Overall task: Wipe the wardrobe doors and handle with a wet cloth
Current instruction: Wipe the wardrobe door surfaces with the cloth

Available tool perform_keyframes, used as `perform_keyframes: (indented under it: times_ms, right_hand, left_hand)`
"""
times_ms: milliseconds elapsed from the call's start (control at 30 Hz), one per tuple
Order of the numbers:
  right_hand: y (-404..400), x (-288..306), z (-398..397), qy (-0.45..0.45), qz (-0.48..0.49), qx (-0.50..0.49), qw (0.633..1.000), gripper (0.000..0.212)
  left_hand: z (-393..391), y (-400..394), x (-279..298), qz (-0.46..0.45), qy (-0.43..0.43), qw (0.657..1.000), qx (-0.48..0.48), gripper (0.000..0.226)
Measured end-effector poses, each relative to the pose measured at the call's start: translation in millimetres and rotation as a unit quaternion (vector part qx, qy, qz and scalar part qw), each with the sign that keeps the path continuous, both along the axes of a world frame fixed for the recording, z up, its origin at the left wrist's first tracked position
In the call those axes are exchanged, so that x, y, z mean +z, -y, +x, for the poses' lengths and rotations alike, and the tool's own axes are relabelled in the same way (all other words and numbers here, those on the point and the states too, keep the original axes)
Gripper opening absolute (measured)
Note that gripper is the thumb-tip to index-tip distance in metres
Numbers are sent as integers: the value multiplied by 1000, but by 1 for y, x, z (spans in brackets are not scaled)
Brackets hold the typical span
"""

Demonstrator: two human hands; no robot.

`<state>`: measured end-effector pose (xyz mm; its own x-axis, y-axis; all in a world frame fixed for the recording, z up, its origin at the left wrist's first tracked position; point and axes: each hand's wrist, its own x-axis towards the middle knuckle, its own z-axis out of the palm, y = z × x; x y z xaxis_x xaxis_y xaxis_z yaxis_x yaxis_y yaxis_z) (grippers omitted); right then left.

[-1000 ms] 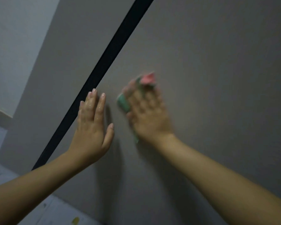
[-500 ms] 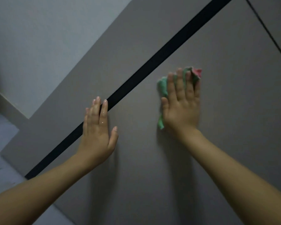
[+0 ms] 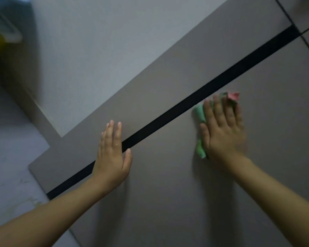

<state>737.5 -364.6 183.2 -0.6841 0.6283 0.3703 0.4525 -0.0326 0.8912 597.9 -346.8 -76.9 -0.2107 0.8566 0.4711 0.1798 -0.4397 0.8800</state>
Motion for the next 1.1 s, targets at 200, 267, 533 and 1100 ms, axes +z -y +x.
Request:
perform_keyframes:
  times_ms: [200, 267, 533, 1100]
  right_hand:
    - [-59, -67, -65, -13, -47, 29, 998, 55]
    - [-60, -107, -68, 47, -101, 33, 993, 55]
    - [-21, -20, -29, 55, -75, 13, 996, 58]
    - [-43, -171, -71, 170, -235, -12, 957, 56]
  left_hand:
    - [-2, -27, -28, -53, -24, 998, 28, 71]
    - [-3, -29, -34, -53, -34, 998, 29, 69]
    - [-19, -32, -41, -63, -21, 997, 29, 66]
    - [-53, -35, -101, -162, -16, 986, 26, 75]
